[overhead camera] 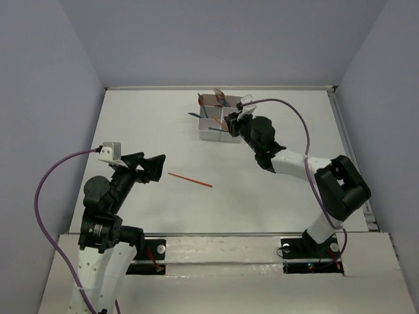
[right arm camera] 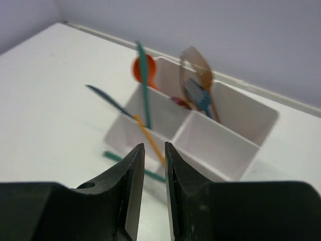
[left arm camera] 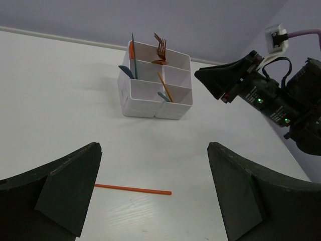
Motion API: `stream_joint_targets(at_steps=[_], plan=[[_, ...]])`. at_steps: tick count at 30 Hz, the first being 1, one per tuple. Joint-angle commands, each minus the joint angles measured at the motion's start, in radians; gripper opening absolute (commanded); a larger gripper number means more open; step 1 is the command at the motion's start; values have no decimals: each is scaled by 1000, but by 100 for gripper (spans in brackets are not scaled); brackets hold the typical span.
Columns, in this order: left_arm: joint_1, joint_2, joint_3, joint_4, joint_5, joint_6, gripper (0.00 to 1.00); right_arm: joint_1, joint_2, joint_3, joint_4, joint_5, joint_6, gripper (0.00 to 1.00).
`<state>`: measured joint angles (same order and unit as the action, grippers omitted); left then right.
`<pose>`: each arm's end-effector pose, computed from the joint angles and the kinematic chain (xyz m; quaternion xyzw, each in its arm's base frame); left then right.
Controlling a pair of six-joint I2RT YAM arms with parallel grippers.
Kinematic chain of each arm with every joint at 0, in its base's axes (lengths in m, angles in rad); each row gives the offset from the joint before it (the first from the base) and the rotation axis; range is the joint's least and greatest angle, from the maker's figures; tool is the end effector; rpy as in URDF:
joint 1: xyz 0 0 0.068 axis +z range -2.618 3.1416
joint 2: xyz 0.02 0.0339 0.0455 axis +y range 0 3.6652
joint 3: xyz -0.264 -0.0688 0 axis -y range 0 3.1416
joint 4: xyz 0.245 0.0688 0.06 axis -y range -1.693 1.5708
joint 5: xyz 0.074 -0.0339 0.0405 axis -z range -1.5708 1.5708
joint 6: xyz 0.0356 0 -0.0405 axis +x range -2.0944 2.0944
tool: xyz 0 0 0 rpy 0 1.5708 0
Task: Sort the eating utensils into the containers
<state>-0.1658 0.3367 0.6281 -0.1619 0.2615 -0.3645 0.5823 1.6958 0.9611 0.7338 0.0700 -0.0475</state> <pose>0.0929 -0.0249 0.3426 0.0326 0.6607 -0.2782 0.6964 0.3225 0.2093 0.2556 -0.1955 0.6799 0.1628 0.6878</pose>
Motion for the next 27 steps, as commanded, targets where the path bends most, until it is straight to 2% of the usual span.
stream_joint_targets(at_steps=[1,4,5,8,12,14,16,27], plan=[[6,-7,-11,47,8,7,99,88,-97,-4,-218,-163,142,30],[6,-5,-11,47,10,7,99,183,-111,16,-379,-196,100,31],[6,-5,-10,45,12,7,99,206,-93,57,-480,-202,83,31],[6,-11,-11,45,7,7,99,290,-47,143,-641,-219,15,33],[6,-28,-11,45,-7,4,99,352,70,231,-759,-248,-22,36],[6,-31,-10,42,-10,4,99,382,116,277,-828,-196,-25,42],[6,-31,-11,42,-8,4,99,392,183,341,-867,-168,-37,51],[6,-36,-11,45,-4,4,99,410,375,510,-996,-111,-29,49]])
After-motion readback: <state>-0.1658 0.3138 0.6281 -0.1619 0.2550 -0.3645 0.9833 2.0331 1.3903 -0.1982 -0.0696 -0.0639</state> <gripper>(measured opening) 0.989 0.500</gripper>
